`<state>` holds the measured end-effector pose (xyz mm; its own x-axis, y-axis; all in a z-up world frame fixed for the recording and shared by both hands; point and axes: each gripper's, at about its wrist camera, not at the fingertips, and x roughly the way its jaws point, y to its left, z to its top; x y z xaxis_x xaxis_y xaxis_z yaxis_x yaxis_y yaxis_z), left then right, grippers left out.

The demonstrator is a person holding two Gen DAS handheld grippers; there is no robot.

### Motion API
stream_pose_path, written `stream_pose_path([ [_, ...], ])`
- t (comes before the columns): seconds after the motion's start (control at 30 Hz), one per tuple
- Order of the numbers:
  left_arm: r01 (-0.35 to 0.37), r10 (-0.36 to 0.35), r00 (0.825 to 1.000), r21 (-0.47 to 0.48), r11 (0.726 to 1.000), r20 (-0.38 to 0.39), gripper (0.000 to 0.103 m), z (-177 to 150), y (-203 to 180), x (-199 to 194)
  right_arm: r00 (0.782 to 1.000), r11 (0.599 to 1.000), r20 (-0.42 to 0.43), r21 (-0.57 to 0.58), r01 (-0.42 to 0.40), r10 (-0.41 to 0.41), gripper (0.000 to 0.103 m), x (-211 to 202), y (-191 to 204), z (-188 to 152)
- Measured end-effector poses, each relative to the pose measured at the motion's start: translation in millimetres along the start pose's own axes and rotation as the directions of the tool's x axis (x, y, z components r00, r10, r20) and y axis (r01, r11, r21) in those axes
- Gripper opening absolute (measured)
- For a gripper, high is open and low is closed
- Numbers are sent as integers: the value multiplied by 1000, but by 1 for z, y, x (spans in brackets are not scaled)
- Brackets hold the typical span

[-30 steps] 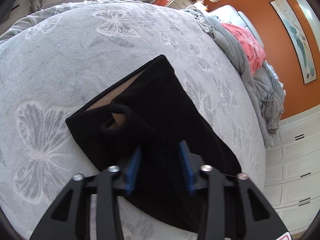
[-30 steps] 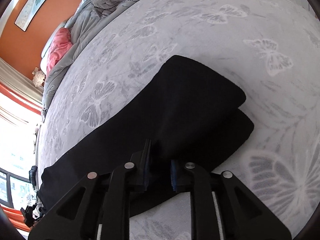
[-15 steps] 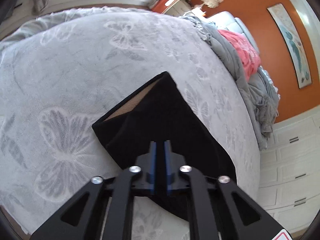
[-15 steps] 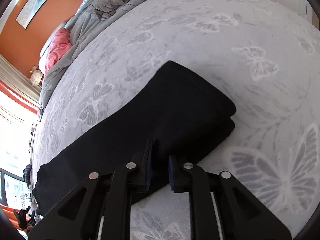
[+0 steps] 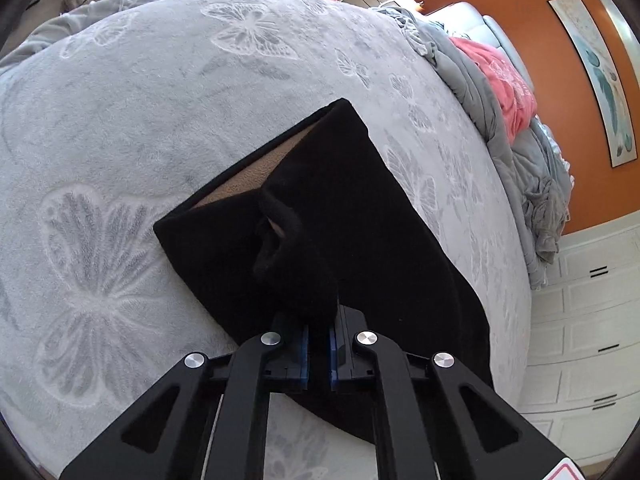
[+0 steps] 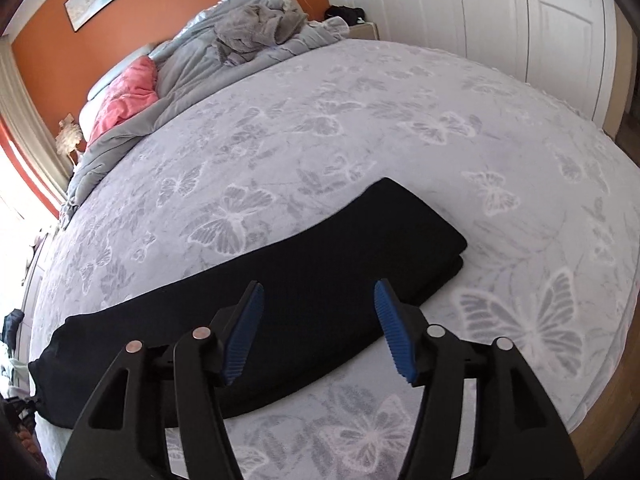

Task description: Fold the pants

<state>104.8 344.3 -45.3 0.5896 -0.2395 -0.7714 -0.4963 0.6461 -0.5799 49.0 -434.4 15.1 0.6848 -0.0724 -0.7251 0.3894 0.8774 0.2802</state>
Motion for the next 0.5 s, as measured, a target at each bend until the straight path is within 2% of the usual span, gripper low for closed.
stream_pose_path([
  [0.03,-18,17,999,21,1000,44,4,2,-6,-8,1000,1000,16,-3,-10,10,56,-3,3,2],
  [0.1,62,-66,991,44,997,120,4,4,-18,-39,999,1000,42,-9,-30,30,56,-6,3,5],
  [0.13,59,-68,987,65,996,143,4,3,-21,-51,999,1000,33,-12,-14,14,56,-3,1,7],
  [0.17,21,-32,989,78,997,145,4,1,-20,-52,1000,1000,3,-9,10,-10,56,5,-5,8],
  [0.23,-89,87,995,24,996,52,5,-1,2,-25,996,999,-87,29,38,-36,56,24,-19,7],
  [0.27,-112,112,993,-20,993,-22,5,-3,15,-9,990,998,-137,59,33,-24,56,32,-31,5],
  [0.3,-107,103,992,-56,993,-70,5,-6,23,0,983,996,-183,81,29,-14,56,41,-41,3],
  [0.37,-101,99,994,-38,994,-38,13,-7,21,-11,976,993,-219,109,46,-21,56,48,-58,0],
  [0.4,-85,85,996,-22,996,-6,19,-8,18,-22,975,991,-222,122,50,-22,57,48,-68,0],
  [0.43,-86,86,996,-22,996,14,45,-11,18,-31,975,988,-220,145,47,-14,60,47,-78,-1],
  [0.47,-94,96,995,-49,994,39,62,-16,23,-40,977,982,-214,183,37,3,63,46,-87,-1],
  [0.5,-88,95,993,-99,991,63,85,-21,30,-46,978,976,-208,219,22,25,71,46,-95,-3],
])
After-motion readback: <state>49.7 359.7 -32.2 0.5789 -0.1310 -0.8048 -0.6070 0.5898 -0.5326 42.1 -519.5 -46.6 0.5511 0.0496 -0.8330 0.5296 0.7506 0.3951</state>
